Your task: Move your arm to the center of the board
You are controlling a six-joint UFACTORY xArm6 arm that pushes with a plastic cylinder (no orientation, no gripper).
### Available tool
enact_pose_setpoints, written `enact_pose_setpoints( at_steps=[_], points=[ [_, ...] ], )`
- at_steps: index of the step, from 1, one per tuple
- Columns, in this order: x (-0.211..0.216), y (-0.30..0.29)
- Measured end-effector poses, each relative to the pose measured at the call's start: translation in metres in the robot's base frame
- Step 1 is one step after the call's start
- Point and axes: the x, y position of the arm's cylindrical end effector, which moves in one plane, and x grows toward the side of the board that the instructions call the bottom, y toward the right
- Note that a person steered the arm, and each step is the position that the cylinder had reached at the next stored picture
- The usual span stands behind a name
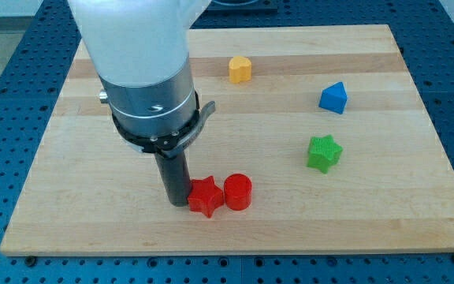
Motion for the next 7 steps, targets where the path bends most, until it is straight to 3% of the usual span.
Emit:
enact_pose_setpoints(
  at_steps=[4,7],
  points=[
    [-0.050,0.020],
    [-0.053,0.042]
  ],
)
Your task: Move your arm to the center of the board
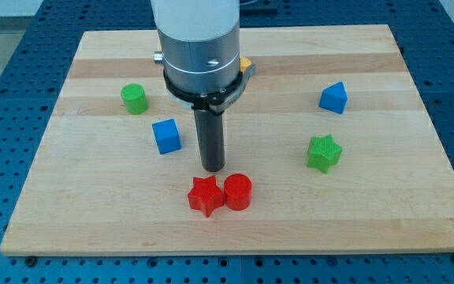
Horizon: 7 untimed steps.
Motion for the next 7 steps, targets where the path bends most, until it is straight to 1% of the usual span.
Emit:
enact_pose_setpoints(
  at_steps=[3,4,6,7],
  points=[
    [-0.008,0.003],
    [-0.024,0.003],
    [-0.029,0.003],
    [-0.052,0.012]
  ],
)
